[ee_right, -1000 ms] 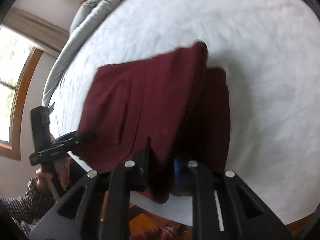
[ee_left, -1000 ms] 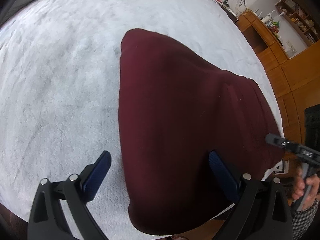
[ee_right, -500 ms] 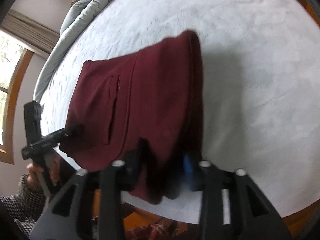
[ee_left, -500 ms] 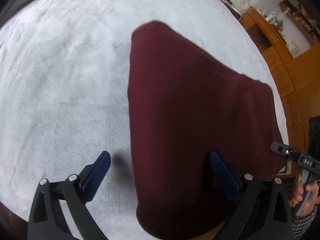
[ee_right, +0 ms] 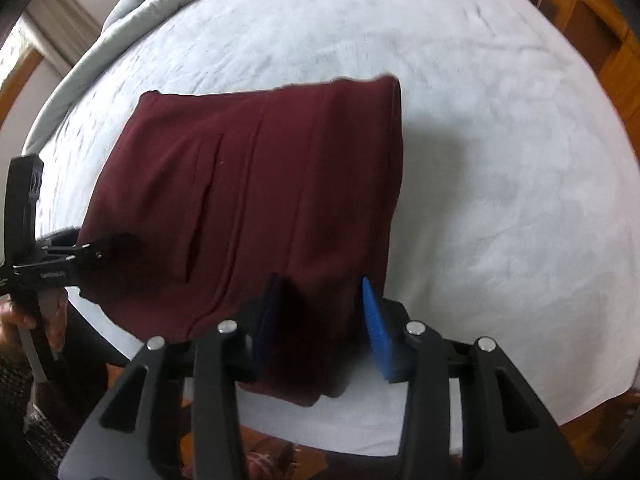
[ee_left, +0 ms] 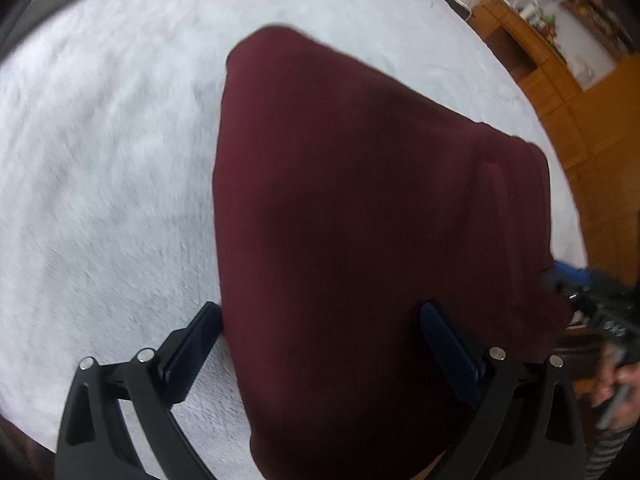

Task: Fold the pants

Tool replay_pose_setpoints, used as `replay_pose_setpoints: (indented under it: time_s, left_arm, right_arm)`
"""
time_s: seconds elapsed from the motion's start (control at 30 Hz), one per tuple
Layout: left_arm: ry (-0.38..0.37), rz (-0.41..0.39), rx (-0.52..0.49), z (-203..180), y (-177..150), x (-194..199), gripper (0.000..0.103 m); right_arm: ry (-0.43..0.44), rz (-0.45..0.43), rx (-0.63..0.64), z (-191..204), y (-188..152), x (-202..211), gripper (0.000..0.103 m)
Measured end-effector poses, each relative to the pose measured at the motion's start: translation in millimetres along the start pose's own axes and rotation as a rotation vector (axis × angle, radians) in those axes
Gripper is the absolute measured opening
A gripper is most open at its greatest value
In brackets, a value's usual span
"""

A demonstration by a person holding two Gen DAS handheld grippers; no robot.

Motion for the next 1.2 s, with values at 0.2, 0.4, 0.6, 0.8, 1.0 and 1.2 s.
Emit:
replay_pose_setpoints:
  time_s: [0.2, 0.4, 0.6, 0.8, 1.0, 1.2]
  left_arm:
    - [-0.130, 0.047, -0.013, 12.2, 11.0, 23.6, 0.099]
    - [-0.398, 0.173, 0.176, 61.5, 14.2, 14.7, 0.099]
    - [-0.531, 0.206, 0.279, 82.2, 9.8, -3.5, 0.099]
    - [-0.570, 0.234, 0.248, 58.1, 9.4, -20.2, 0.099]
    - [-0.552, 0.259, 0.194, 39.9, 13.8, -27.6, 0.099]
    - [-0.559, 0.257, 0.207, 49.3, 13.4, -28.2, 0.095]
  right_arm:
    - [0.128, -0.038, -0.068, -12.8, 4.6, 23.5, 0.042]
    - [0.389, -0.022, -0.233, -42.8, 1.6, 28.1, 0.066]
    - [0.534, 0.050, -0.320, -53.2, 0.1, 1.0, 0.074]
    - [0.590, 0.055, -0.347, -59.9, 2.5, -7.7, 0.081]
    - [0.527, 0.073, -0.355, -69.5, 4.1, -19.1, 0.082]
    - [0.588, 0.087, -0.372, -74.3, -1.2, -28.1, 0.083]
Point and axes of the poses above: each gripper's, at about its wrist camera, not at the fingertips, and x roughly against the way its jaws point, z to its left, y to its top, the point moved 2 cm from there along -x, roughly the way its jaws point, and after that the axes turned 5 degrees about -z, right-handed, at the moved point
